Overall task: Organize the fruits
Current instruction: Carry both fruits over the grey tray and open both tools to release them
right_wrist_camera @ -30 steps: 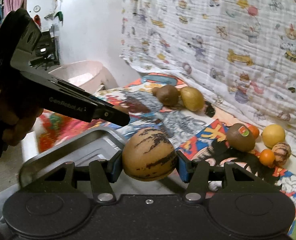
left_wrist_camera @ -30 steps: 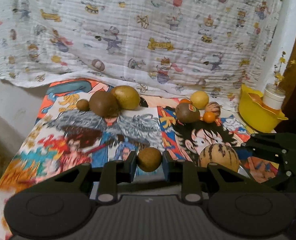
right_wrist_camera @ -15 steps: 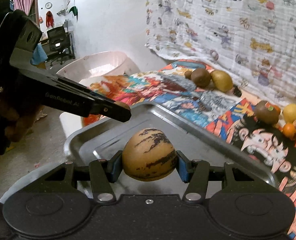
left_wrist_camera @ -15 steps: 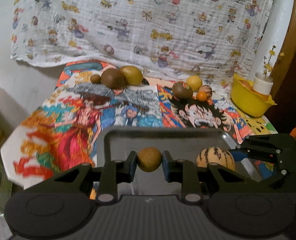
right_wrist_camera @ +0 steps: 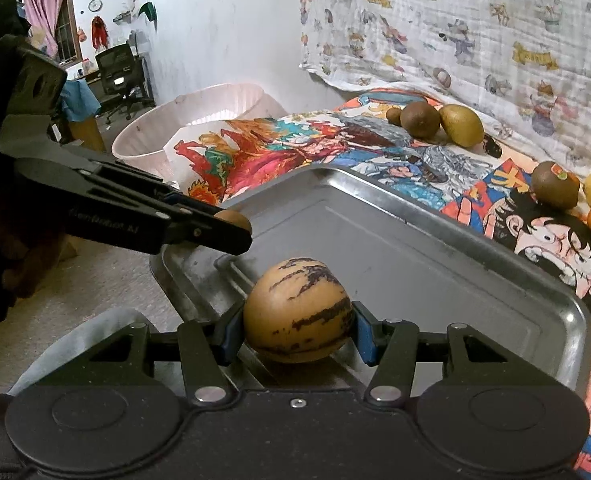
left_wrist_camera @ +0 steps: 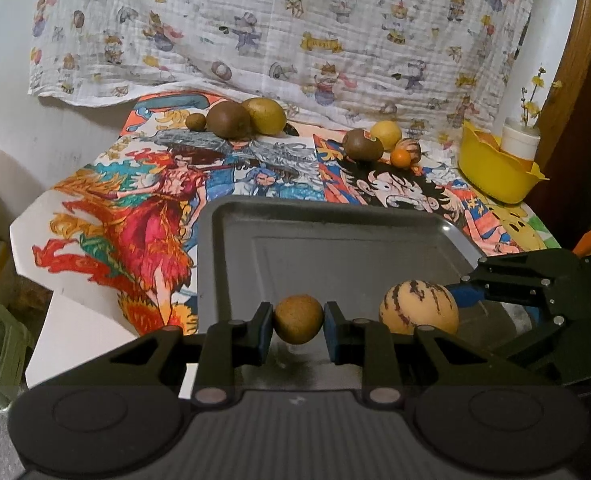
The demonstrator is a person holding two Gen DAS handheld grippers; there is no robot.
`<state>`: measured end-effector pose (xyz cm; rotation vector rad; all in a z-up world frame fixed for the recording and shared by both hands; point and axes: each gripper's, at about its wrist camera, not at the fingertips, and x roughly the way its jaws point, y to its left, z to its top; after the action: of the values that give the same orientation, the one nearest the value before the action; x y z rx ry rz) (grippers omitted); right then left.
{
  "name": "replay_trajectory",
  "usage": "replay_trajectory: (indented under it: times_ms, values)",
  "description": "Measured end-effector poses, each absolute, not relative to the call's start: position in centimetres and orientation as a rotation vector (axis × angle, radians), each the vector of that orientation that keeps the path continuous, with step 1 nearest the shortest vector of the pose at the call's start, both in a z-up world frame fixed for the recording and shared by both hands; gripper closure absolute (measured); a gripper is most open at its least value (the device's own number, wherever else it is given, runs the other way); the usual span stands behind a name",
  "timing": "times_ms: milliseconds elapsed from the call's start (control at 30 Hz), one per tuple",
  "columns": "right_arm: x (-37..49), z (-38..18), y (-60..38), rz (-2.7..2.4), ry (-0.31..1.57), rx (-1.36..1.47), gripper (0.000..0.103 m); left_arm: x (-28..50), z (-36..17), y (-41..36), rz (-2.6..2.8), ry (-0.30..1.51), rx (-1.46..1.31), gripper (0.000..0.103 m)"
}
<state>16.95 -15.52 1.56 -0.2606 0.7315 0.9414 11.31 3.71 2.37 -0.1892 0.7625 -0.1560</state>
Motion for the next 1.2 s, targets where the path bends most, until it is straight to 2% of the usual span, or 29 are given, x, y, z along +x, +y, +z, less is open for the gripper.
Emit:
replay_trajectory:
  times_ms: [800,900,1000,1067,1200]
  values:
    - [16.6,1.5,-15.7,0.937,0.724,-0.257,0.046,10.6,2.0,3.5,-0.146,0.768,-0.168,0.073]
    - [16.5,1.5,-16.0,0.937,0.716,-0.258,0.045,10.5,2.2,3.6,-0.144,0.764,-0.173,0.068]
    - [16.2,1.5,-16.3,0.932,0.708,-0.253,0.04,10.3,2.6,3.8,-0.141,0.751,-0.179,0.062]
    - [16.1,1.5,-16.6,0.925,0.706,-0.248,0.037,10.0,3.0,4.0,-0.138,0.73,-0.187,0.049]
    - [15.8,1.8,-17.3,0.912,0.698,-0.236,0.028,9.6,3.7,4.1,-0.131,0.696,-0.194,0.036]
